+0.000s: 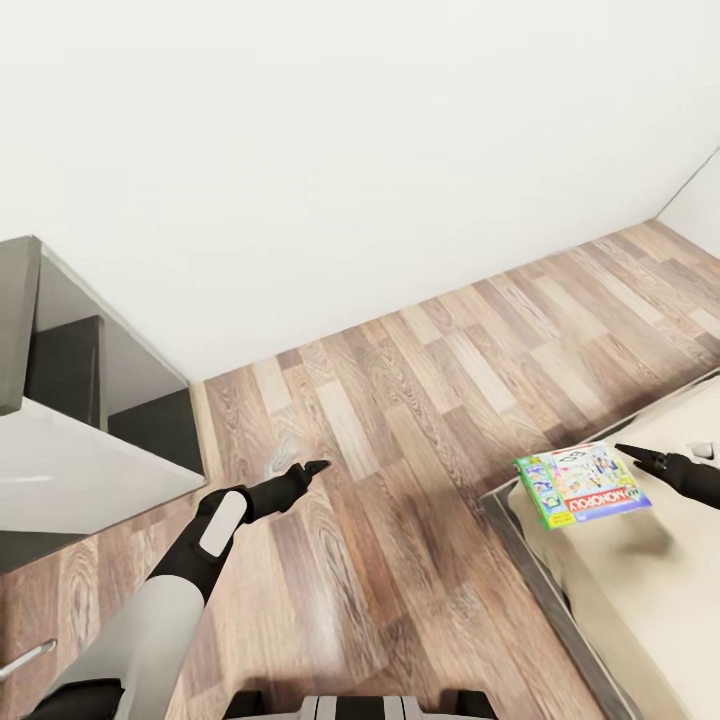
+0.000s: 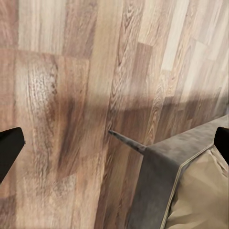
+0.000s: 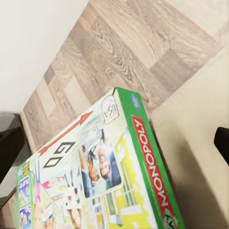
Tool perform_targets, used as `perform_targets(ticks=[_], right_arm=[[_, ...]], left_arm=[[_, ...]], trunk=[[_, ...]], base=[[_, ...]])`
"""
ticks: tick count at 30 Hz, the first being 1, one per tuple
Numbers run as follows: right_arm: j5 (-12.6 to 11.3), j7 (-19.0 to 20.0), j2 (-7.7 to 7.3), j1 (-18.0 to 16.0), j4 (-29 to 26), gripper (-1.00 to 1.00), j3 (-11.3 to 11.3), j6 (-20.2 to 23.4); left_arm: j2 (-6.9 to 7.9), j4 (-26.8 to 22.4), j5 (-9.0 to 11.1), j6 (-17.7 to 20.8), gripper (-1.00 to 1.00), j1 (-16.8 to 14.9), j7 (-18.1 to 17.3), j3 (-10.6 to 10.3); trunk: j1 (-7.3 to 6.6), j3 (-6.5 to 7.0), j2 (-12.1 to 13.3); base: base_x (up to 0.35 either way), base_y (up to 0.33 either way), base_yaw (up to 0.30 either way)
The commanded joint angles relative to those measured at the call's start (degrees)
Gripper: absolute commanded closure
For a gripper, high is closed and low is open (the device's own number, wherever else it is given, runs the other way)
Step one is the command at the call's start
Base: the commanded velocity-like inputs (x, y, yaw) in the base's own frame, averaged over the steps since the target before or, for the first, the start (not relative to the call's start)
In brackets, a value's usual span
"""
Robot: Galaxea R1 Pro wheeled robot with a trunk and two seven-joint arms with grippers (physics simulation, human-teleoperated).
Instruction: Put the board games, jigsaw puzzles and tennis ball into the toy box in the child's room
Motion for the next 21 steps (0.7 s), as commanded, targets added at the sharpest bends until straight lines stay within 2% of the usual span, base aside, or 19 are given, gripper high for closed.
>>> perform_targets(ticks=[1,10,21], right_arm=[[-0.23,0.28,-0.01,-0.02,0.03,-1.0,-0.08,0.56],[-0.18,0.73,0.0,-0.02,0.02,-1.0,-0.02,0.79],[-0.11,0.87,0.01,-0.02,0.02,-1.0,0.01,0.8]], left_arm=[[-0.09,0.0,0.09,0.48,-1.0,-0.04,-0.11,0.36],[-0.11,0.0,0.05,0.34,-1.0,-0.02,-0.08,0.34],[-0.11,0.0,0.04,0.2,-1.0,0.09,-0.03,0.33]], trunk=[[0.0,-0.03,-0.02],[0.0,-0.03,-0.02],[0.0,-0.03,-0.02]], base=[[0.0,0.0,0.195],[0.0,0.0,0.117],[0.0,0.0,0.03]])
